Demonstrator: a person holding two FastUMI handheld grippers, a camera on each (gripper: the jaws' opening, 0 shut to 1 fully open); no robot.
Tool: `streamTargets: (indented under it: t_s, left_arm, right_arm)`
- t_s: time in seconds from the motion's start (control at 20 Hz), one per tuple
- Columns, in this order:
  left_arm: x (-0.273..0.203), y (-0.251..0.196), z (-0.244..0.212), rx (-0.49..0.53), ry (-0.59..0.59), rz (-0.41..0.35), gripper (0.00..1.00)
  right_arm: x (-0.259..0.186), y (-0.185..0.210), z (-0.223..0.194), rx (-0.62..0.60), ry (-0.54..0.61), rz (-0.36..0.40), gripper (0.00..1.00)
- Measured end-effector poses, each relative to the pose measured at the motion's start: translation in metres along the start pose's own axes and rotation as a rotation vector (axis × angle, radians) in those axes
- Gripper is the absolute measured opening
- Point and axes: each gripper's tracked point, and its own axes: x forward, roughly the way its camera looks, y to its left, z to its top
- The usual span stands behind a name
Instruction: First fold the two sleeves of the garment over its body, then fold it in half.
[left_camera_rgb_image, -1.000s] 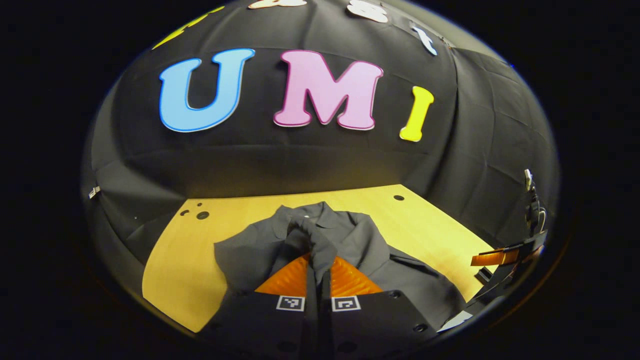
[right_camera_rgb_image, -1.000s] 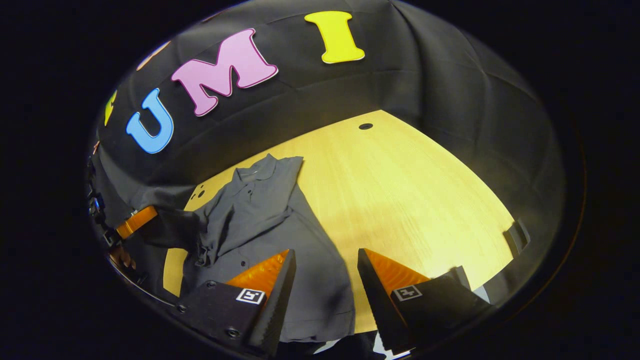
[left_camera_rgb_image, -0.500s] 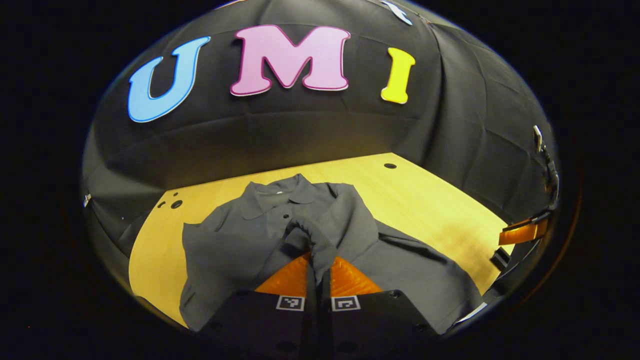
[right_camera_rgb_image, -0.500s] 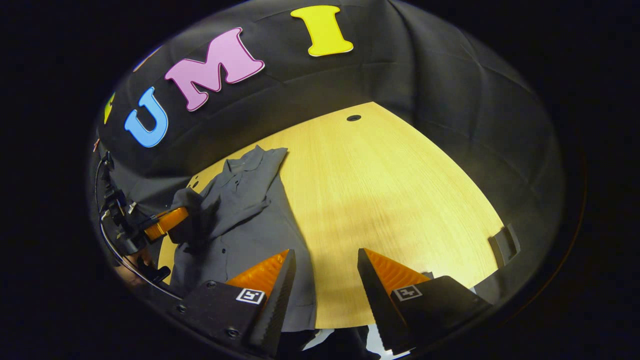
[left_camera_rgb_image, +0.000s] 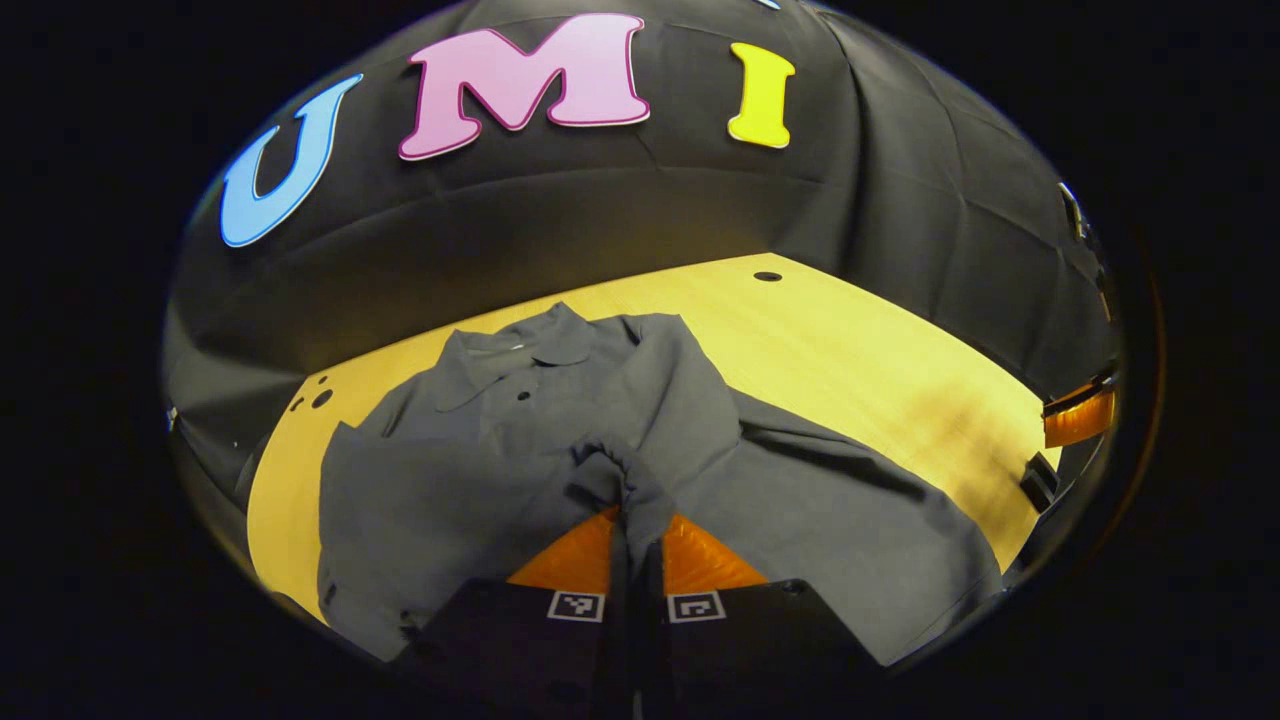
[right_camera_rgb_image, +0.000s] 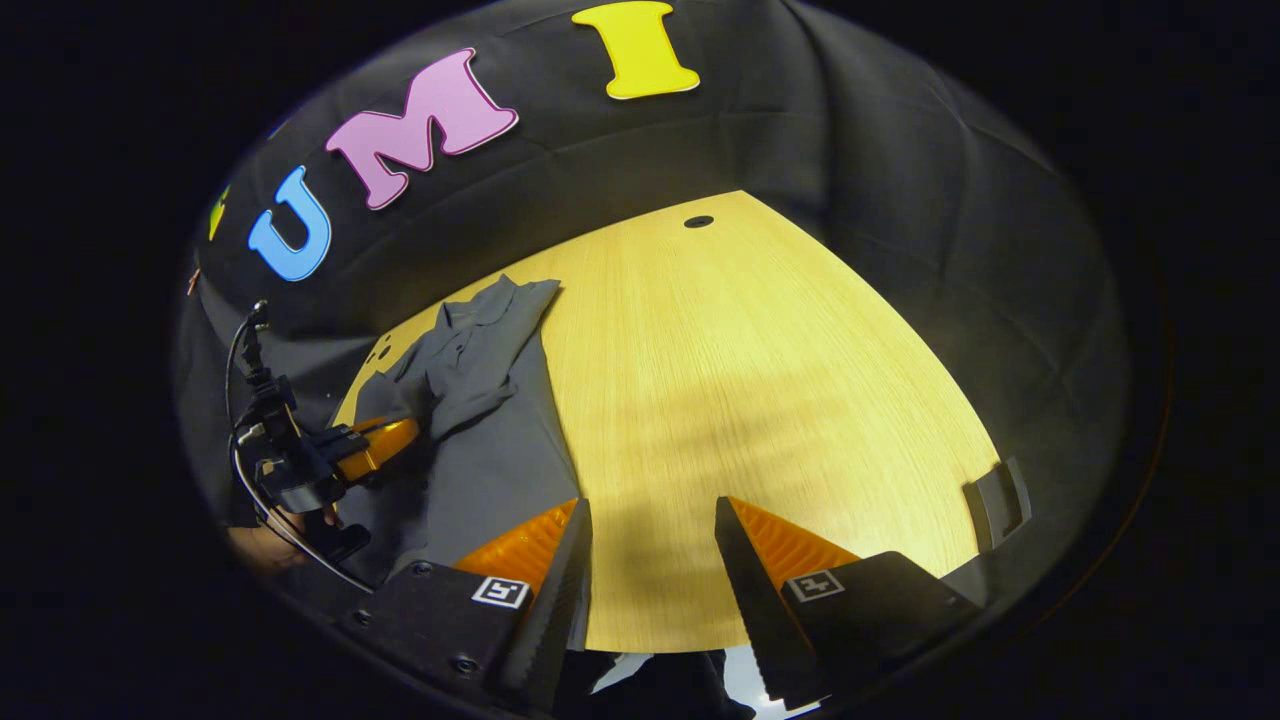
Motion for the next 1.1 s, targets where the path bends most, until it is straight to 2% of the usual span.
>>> streamTargets:
  t_s: [0.3,0.45,0.5,0.55,0.6,0.65,0.8,1.1]
  left_arm:
    - [0.01,-0.018,-0.02,-0.044,0.059,-0.036,0.15]
    - [0.006,-0.029,-0.021,-0.091,0.062,-0.099,0.28]
    - [0.002,-0.034,-0.019,-0.104,0.059,-0.126,0.48]
    - [0.0,-0.039,-0.018,-0.112,0.052,-0.153,0.39]
    - [-0.005,-0.044,-0.015,-0.124,0.043,-0.179,0.54]
    - [-0.012,-0.049,-0.011,-0.136,0.034,-0.205,0.65]
    - [-0.036,-0.043,-0.002,-0.134,0.003,-0.187,0.97]
    - [-0.102,0.0,-0.006,-0.178,-0.028,-0.148,0.97]
  right_arm:
    - [0.003,-0.004,-0.003,-0.016,0.022,0.018,0.78]
    - [0.004,-0.003,-0.004,-0.029,0.031,0.026,0.78]
    - [0.005,-0.002,-0.004,-0.034,0.034,0.029,0.78]
    - [0.006,0.001,-0.005,-0.038,0.036,0.034,0.78]
    - [0.007,0.004,-0.005,-0.042,0.037,0.042,0.78]
    - [0.008,0.007,-0.005,-0.048,0.038,0.047,0.78]
    - [0.007,0.021,-0.007,-0.059,0.042,0.073,0.78]
    - [0.0,0.058,-0.025,-0.106,0.062,0.112,0.84]
